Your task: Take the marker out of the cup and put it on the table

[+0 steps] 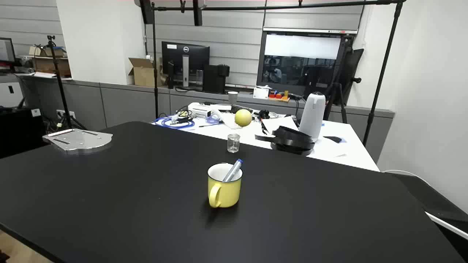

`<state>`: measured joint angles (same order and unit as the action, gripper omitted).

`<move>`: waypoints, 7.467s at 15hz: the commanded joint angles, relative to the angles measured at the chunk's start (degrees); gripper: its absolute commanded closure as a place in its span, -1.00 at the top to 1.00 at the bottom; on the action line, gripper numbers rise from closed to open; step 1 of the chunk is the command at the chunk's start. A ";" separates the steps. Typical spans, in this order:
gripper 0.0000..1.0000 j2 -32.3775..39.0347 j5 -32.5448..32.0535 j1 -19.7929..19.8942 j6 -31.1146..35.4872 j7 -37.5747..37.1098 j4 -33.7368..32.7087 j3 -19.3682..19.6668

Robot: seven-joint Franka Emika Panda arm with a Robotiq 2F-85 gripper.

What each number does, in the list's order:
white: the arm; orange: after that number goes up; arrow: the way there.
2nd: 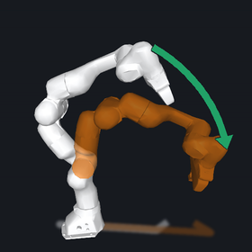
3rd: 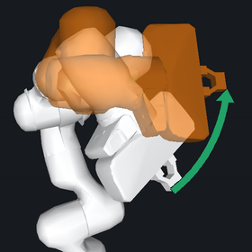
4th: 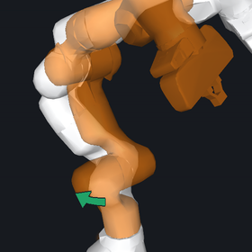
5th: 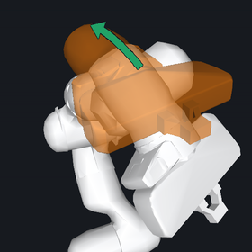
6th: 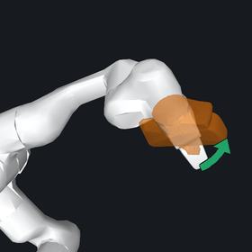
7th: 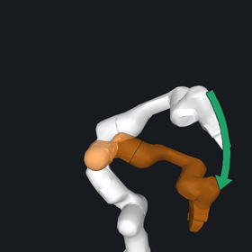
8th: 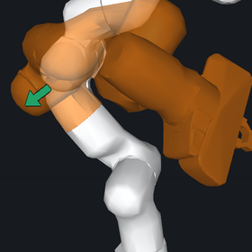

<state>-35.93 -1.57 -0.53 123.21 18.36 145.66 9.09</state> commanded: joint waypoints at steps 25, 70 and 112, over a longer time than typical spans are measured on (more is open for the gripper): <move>1.00 19.58 -10.87 10.61 23.12 -5.38 -0.22 0.06; -0.79 59.81 0.65 6.72 41.12 -18.93 -16.25 -0.83; -0.89 55.67 18.28 9.57 21.80 8.08 -16.85 -11.87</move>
<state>18.35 17.41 7.23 147.05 24.44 129.98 -1.76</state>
